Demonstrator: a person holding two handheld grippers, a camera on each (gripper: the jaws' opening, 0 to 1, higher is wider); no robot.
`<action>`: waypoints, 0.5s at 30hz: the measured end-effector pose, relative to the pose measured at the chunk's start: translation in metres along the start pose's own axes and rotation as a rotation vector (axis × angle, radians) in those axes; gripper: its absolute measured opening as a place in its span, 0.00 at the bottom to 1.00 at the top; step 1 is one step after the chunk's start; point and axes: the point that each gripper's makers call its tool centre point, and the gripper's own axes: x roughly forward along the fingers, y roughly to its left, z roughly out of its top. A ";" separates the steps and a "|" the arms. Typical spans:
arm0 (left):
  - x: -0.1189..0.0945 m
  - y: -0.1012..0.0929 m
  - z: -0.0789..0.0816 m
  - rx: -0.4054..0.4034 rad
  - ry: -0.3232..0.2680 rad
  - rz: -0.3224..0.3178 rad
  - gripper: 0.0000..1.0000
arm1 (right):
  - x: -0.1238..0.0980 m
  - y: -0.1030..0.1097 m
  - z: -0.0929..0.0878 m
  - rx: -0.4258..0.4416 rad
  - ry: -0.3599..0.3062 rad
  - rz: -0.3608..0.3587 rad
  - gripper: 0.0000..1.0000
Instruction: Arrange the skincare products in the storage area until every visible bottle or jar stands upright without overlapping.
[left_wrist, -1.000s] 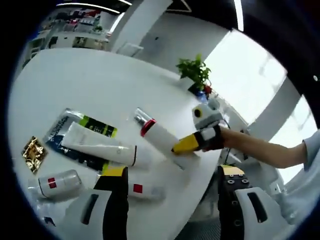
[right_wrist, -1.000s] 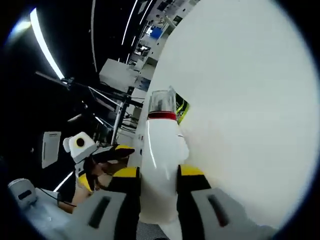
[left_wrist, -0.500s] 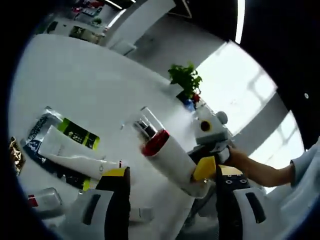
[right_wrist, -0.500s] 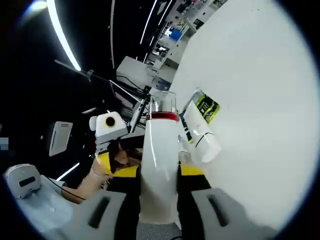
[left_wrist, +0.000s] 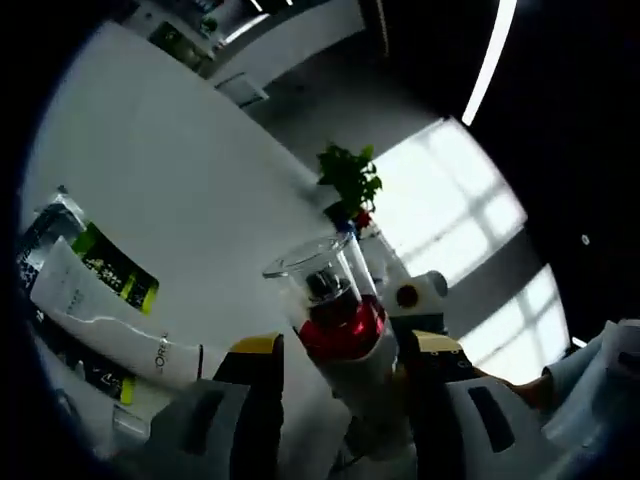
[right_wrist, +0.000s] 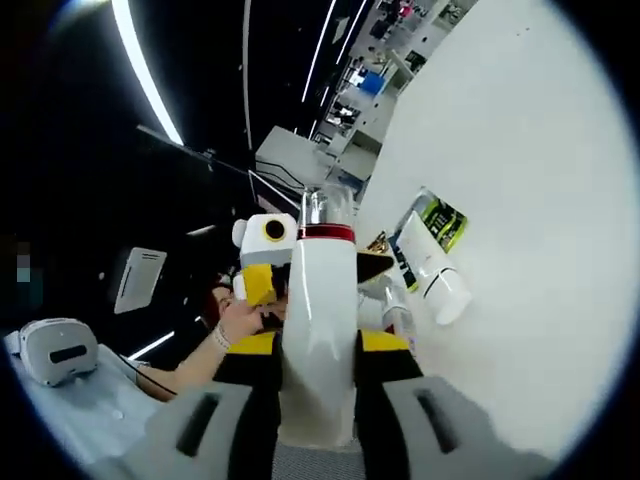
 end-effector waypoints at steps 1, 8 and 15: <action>0.001 0.000 0.000 0.001 0.000 -0.003 0.41 | -0.001 0.001 0.000 -0.003 -0.001 0.002 0.26; 0.010 -0.014 -0.002 -0.037 0.018 -0.076 0.33 | -0.005 0.001 -0.002 -0.042 0.009 -0.006 0.26; 0.013 -0.017 -0.004 0.040 0.034 -0.059 0.32 | -0.008 -0.002 -0.008 -0.118 0.044 -0.041 0.26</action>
